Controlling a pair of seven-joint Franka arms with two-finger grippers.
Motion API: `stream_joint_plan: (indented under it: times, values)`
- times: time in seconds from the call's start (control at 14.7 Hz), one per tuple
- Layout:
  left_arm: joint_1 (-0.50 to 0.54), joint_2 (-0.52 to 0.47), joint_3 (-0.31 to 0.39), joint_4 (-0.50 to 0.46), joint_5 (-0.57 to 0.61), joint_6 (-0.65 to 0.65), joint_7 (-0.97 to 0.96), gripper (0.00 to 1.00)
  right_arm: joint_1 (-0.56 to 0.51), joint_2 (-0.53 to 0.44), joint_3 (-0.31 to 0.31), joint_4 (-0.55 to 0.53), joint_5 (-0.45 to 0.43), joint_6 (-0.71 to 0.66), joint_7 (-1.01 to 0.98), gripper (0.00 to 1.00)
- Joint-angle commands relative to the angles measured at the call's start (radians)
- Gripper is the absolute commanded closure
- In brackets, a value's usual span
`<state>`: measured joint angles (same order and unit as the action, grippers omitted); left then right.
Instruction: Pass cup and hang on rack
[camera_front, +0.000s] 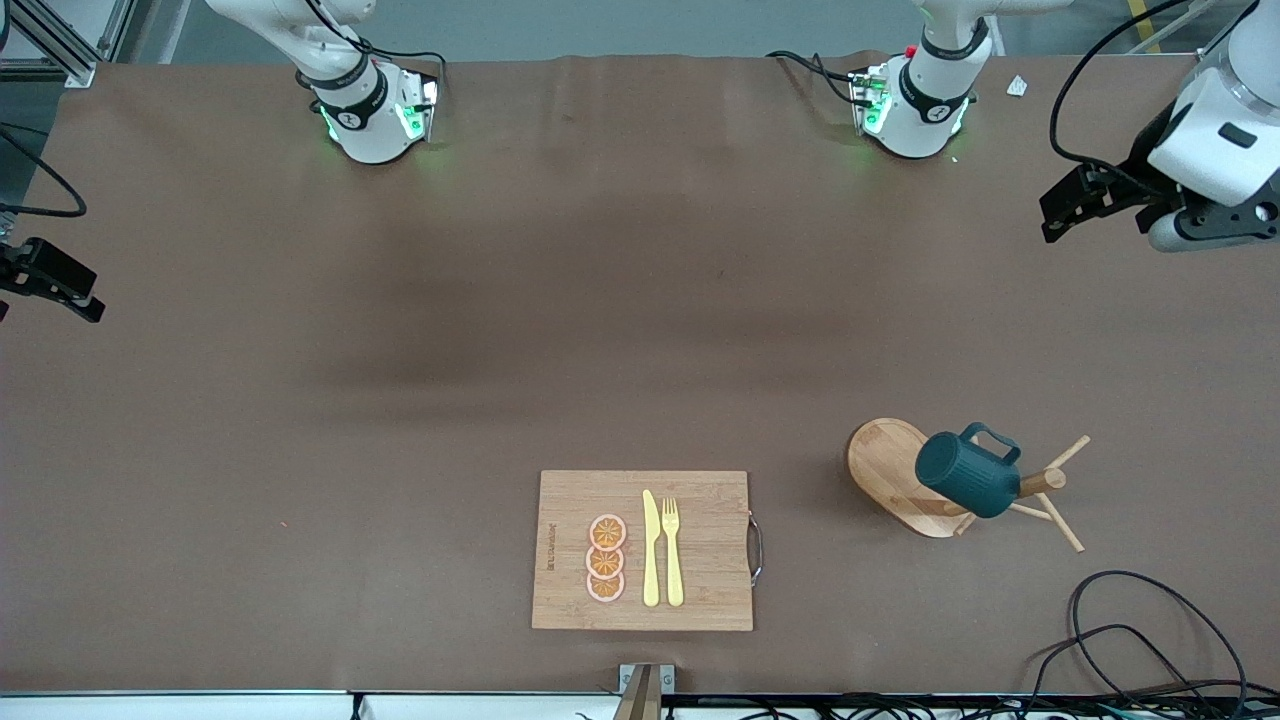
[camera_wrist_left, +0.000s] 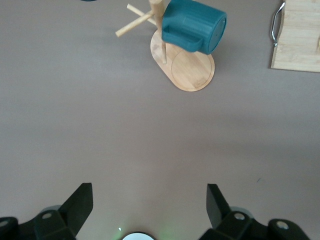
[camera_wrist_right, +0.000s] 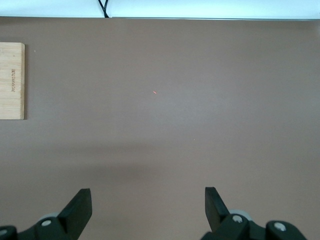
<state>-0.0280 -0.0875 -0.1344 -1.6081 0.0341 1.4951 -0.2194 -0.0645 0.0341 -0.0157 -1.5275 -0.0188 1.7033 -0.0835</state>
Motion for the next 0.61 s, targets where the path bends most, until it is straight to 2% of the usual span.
stream_joint_plan:
  times: [0.0, 0.54]
  values:
    - [-0.004, -0.06, 0.019, -0.059, -0.017, 0.024, 0.06, 0.0, -0.018, -0.02, 0.011, -0.013, 0.013, -0.008, -0.009, 0.0]
    - [-0.001, -0.043, 0.045, -0.021, -0.025, 0.004, 0.106, 0.0, -0.018, -0.019, 0.011, -0.013, 0.014, -0.001, -0.009, 0.0]
